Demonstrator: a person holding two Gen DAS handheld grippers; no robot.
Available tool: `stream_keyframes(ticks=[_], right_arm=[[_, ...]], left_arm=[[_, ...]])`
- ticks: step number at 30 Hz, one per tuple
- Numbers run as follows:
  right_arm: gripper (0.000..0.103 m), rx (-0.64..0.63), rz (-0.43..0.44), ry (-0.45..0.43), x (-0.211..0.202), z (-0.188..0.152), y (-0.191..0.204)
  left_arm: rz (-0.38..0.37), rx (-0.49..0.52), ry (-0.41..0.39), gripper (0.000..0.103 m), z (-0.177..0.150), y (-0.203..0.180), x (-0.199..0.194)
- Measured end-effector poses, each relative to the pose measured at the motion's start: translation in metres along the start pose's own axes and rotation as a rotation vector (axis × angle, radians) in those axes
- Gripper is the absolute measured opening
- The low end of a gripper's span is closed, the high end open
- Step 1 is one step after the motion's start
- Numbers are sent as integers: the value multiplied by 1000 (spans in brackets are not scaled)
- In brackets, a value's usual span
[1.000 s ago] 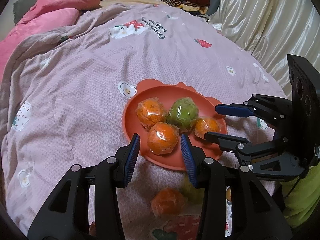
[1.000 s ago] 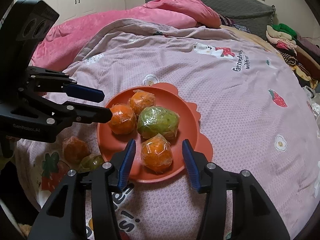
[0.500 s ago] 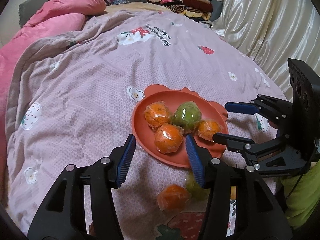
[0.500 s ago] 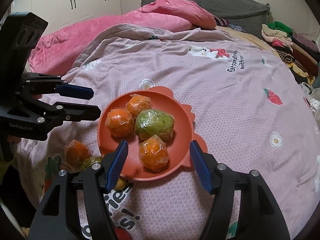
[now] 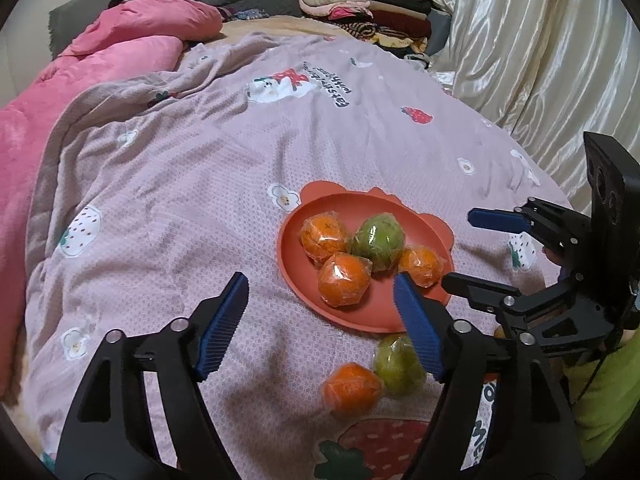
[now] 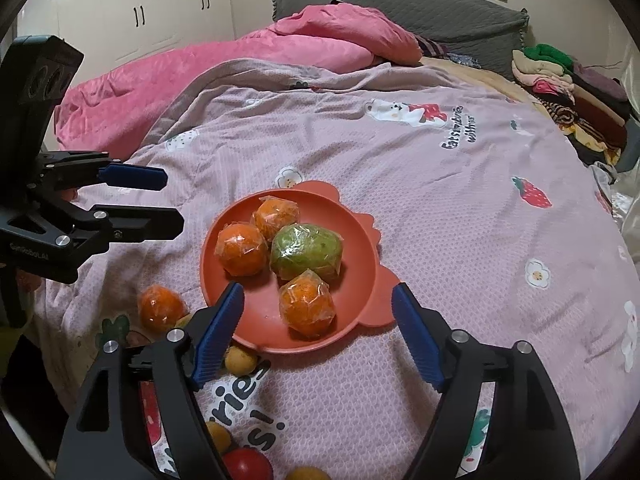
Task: Organize fruits
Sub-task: 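Open both tools and withdraw them from the plate, then move both tools toward the loose fruits lying beside the plate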
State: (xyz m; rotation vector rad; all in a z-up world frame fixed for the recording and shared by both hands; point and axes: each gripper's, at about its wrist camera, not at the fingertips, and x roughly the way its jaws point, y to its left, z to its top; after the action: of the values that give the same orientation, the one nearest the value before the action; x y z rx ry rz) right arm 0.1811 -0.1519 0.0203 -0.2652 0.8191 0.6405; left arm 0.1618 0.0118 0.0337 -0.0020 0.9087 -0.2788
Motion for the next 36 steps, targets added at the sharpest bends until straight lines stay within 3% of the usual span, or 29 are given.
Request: stream_keyframes(ticks=[15, 36], right_arm=[[91, 25, -29, -36, -19, 0, 2], [94, 37, -62, -60, -40, 1, 9]], left_arm=[[11, -13, -24, 89, -2, 3, -9], [4, -4, -44, 93, -4, -1, -21]])
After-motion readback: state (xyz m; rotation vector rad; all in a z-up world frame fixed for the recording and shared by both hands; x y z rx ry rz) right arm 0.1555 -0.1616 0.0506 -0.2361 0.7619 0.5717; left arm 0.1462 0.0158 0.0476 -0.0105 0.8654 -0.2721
